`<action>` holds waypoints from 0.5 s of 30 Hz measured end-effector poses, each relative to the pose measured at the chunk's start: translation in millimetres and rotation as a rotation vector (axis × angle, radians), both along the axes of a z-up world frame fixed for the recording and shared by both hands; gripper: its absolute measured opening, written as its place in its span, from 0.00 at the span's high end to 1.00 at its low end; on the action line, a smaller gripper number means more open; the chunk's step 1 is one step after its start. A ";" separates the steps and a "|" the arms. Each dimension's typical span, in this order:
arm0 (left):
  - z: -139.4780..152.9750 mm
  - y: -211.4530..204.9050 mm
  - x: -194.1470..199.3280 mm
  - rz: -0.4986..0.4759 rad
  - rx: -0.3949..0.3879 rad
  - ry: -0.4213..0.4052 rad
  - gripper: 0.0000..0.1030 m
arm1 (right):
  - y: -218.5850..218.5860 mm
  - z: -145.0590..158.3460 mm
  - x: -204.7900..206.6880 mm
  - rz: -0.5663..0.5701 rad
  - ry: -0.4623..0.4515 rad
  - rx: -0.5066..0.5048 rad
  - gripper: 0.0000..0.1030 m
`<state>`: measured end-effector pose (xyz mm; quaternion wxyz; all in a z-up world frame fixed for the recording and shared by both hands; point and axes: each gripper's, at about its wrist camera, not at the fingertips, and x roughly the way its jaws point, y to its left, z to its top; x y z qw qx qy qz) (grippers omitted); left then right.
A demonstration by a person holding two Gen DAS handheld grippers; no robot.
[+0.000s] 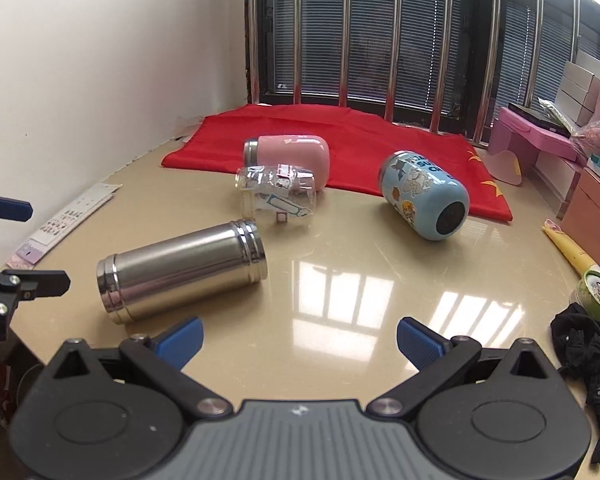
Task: Flip cup upright
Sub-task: 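Move the right gripper to the silver cup's open end and grasp it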
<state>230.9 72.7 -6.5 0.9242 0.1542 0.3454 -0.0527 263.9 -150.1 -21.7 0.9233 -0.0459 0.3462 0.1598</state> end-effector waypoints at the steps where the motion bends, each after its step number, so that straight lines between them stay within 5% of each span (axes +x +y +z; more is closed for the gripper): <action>1: 1.1 8.2 -1.1 0.013 -0.001 -0.002 0.00 | 11.4 3.7 5.3 0.002 0.013 0.009 0.00; 8: 6.2 63.9 4.1 0.074 0.007 -0.018 0.00 | 86.0 23.2 65.5 -0.142 0.257 0.134 0.00; 15: -4.7 105.7 22.7 0.131 -0.004 -0.004 0.00 | 135.6 -10.1 135.3 -0.400 0.482 0.163 0.02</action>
